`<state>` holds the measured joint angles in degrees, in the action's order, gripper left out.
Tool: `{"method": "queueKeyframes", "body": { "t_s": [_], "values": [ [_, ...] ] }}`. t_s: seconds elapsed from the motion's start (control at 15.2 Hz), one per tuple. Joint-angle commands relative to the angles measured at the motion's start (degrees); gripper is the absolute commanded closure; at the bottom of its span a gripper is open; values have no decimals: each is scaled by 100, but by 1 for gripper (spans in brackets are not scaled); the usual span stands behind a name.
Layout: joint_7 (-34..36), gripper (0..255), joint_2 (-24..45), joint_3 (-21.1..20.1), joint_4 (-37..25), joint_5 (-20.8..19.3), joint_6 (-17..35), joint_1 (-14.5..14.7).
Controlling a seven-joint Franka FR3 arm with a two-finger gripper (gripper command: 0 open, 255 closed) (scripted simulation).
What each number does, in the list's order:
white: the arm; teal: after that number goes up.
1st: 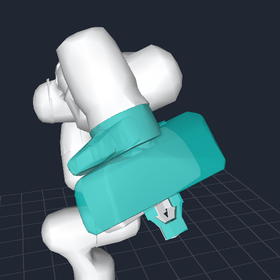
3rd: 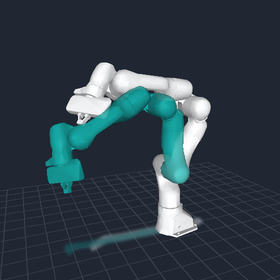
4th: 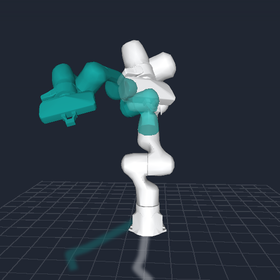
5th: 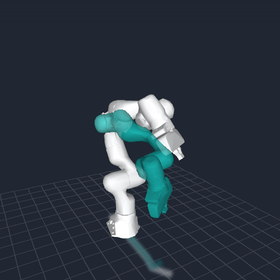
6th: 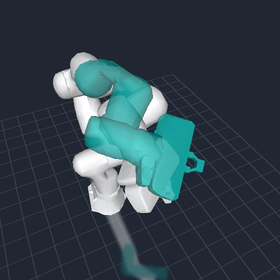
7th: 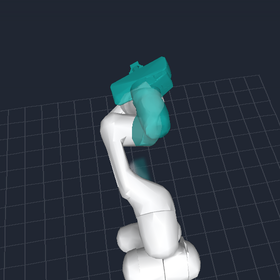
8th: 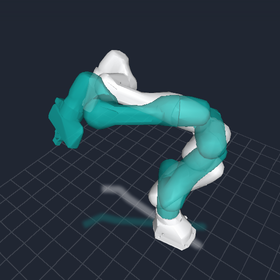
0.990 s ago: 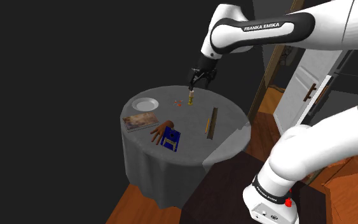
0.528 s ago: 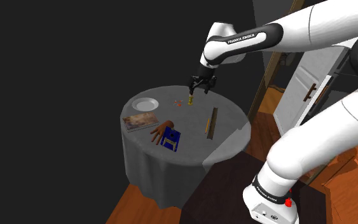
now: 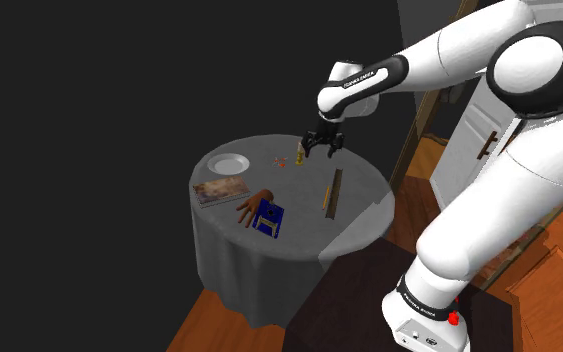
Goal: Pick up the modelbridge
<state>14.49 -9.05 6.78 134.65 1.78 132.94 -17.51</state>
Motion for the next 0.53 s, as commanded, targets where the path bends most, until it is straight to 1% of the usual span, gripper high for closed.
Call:
{"method": "queueKeyframes", "body": {
  "t_s": [0.0,0.46],
  "values": [
    [122,0,273,87,-44,10,185,-98],
    [401,0,1305,415,-278,187,791,-430]
  ]
}}
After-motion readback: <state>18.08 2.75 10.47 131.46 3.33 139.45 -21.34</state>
